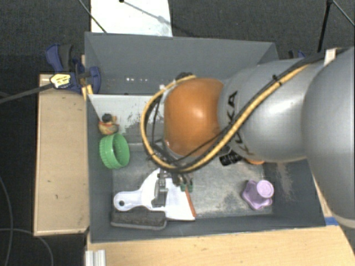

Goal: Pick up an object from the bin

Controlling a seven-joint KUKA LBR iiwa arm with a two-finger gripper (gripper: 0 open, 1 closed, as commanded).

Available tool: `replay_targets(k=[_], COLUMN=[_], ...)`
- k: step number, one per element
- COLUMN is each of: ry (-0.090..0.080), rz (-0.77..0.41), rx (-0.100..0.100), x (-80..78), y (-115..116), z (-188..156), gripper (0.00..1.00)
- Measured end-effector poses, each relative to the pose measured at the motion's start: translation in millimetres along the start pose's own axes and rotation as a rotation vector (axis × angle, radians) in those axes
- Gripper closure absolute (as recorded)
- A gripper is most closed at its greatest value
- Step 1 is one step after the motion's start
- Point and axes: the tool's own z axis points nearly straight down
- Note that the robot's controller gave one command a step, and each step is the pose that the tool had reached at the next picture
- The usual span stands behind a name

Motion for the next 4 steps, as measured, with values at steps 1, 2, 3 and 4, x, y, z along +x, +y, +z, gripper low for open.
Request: replay_targets(k=[1, 2, 3, 4], ry=[-0.008, -0.012, -0.011, -0.007], rz=[0.006, -0.112, -0.287, -0.256], rx=[-0.002, -0.002, -0.001, -0.001], x=[-2.0, -30.5, -56.5, -45.4], y=[-1, -28, -50, -46], z=[-5, 49, 95, 95], gripper=[0.0, 0.0, 0.0, 0.0])
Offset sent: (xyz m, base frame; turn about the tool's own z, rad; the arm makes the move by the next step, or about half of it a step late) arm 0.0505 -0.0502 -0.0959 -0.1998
